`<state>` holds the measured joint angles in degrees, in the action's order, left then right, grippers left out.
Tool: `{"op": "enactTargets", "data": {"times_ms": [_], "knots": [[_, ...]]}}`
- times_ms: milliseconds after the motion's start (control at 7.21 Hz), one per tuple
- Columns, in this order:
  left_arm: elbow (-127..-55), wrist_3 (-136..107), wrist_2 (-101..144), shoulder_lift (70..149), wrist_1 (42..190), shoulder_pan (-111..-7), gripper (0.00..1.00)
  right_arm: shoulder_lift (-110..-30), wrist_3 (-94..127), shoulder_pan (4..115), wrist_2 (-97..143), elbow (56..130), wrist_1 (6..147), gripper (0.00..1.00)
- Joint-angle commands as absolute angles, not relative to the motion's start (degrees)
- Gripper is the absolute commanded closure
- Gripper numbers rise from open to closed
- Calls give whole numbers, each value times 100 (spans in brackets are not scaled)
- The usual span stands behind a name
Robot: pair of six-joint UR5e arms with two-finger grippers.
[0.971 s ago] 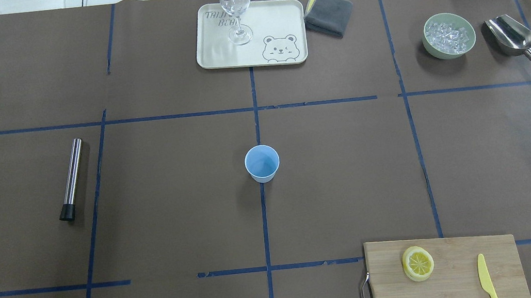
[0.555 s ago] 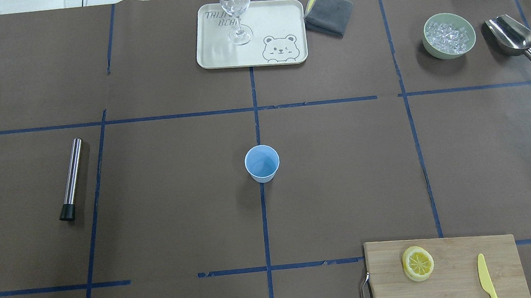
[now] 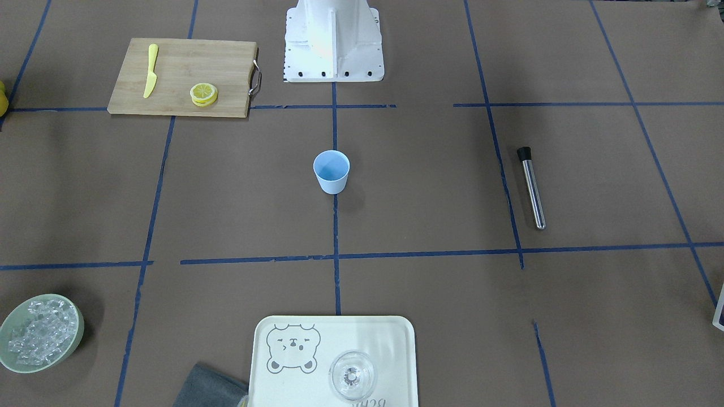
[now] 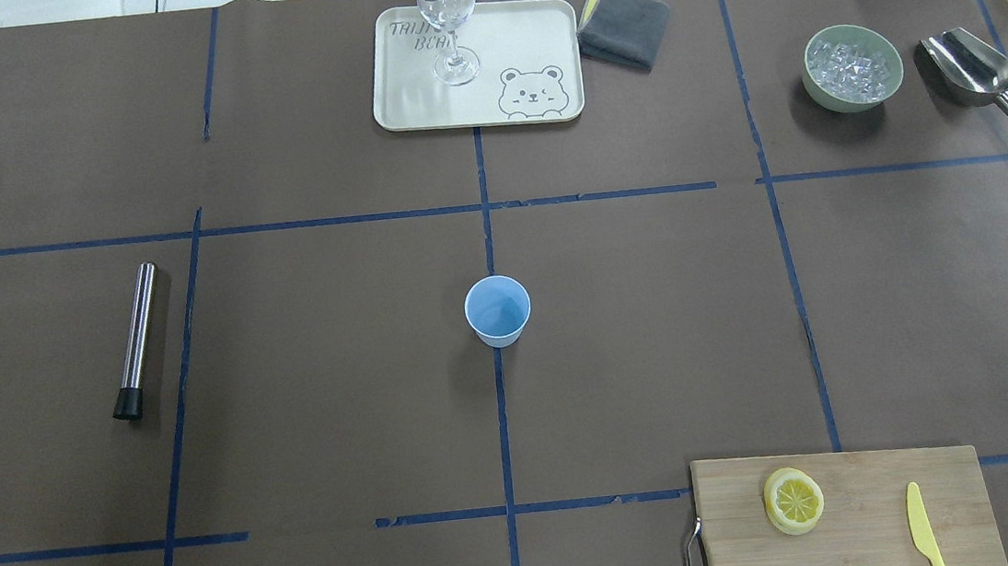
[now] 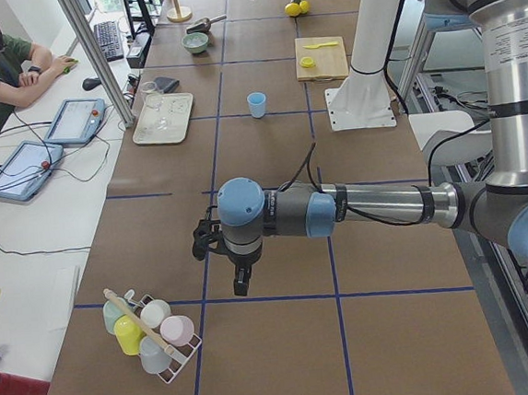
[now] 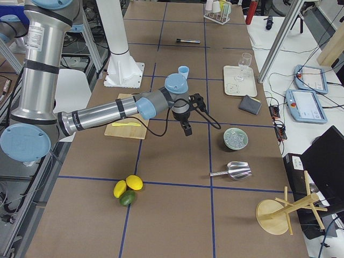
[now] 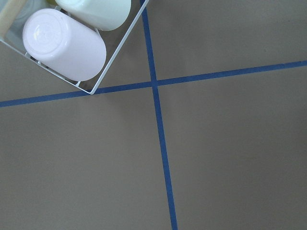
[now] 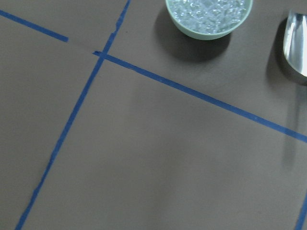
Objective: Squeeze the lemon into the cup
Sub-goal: 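Move the right gripper down toward the lemon slice on the cutting board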
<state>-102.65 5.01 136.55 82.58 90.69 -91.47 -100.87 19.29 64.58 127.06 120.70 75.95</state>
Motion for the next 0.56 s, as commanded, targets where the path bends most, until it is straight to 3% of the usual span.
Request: {"op": "enactTargets", "data": {"times_ms": [0,416], "knots": [[-10274,501,13658,8262,9079,-9123,0,-9802,4890,4499,11395,12777,7594,1],[-10274,501,13658,8271,9158,-9097,0,-9685,7633,2249,9734,13149,7620,0]]}}
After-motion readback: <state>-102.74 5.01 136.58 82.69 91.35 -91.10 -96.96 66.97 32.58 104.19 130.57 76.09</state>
